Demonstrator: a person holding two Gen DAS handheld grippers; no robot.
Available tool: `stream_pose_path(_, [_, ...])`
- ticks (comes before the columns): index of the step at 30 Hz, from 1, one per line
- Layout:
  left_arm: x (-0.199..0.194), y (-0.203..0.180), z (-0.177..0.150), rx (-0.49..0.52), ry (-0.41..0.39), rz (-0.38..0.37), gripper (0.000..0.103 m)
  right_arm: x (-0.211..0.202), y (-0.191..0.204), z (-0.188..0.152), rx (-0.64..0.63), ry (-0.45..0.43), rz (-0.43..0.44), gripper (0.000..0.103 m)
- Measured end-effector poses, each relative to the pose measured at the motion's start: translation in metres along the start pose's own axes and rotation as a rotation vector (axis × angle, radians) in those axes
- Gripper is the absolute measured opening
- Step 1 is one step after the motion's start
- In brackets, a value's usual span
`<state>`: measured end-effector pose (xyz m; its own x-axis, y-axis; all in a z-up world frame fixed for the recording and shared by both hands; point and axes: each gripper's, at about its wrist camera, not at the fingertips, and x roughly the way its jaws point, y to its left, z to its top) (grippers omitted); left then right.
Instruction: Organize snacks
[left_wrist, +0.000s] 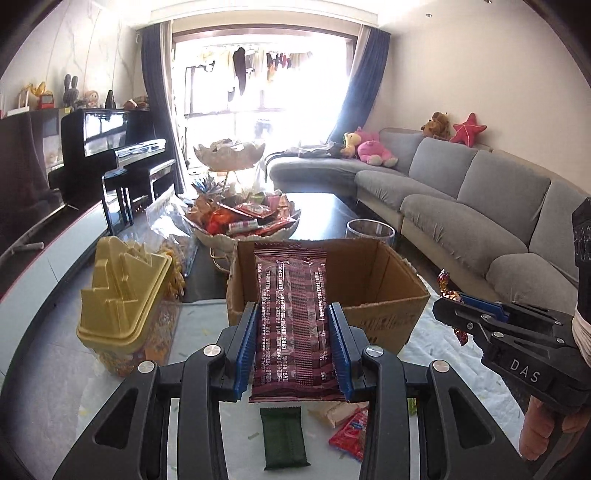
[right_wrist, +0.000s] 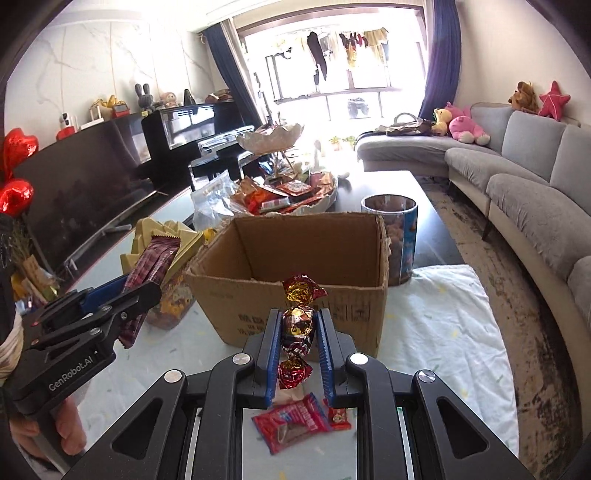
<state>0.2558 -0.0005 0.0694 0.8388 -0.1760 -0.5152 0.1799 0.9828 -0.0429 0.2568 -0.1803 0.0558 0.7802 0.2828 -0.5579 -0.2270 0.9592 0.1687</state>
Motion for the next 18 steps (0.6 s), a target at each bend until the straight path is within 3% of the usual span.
stream_pose_path(8, [0.019, 0.001, 0.029, 0.009, -0.008, -0.005, 0.037, 0.009, -0.001, 0.035, -0.013, -0.034, 0.026, 0.02])
stream_pose_path(18, [0.062, 0.007, 0.046, -0.017, 0.042, -0.032, 0.037, 0.041, -0.005, 0.059, -0.027, -0.025, 0.04, 0.02])
